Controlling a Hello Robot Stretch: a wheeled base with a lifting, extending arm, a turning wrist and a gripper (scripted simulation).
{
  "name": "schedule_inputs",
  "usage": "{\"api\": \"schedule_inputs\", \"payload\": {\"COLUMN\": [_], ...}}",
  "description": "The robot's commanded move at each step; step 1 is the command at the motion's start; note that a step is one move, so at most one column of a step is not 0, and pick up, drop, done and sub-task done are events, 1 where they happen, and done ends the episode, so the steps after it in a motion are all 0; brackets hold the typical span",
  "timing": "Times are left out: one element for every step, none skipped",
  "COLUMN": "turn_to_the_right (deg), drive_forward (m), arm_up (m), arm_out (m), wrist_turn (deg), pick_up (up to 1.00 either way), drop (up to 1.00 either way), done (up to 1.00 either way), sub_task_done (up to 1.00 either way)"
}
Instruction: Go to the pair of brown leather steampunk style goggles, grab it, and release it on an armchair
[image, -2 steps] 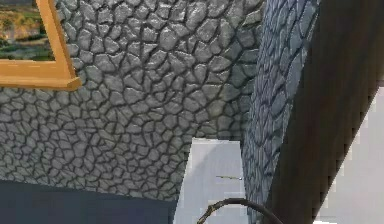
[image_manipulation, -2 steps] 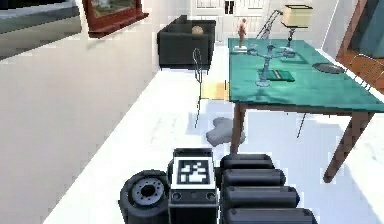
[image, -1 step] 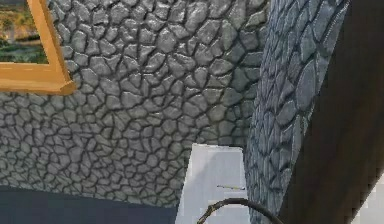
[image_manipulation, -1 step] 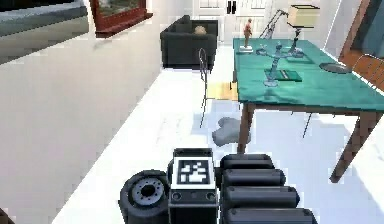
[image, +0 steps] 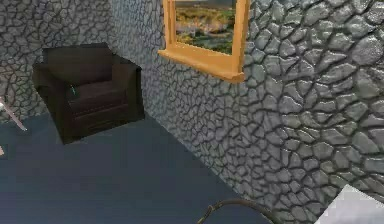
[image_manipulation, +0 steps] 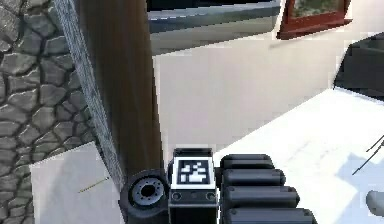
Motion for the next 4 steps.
{"api": "schedule_inputs", "payload": {"turn_to_the_right": [-39.0, 0.0, 15.0, 0.0], "drive_forward": [0.00, 0.35, 0.00, 1.00], "arm_up": [0.00, 0.00, 0.00, 0.00], "arm_out": [0.00, 0.00, 0.00, 0.00], "wrist_turn": [0.0, 0.0, 0.0, 0.0], "pick_up": [0.00, 0.00, 0.00, 0.00], "drop": [0.00, 0.00, 0.00, 0.00], "done": [0.00, 0.00, 0.00, 0.00], "sub_task_done": [0.00, 0.00, 0.00, 0.00]}}
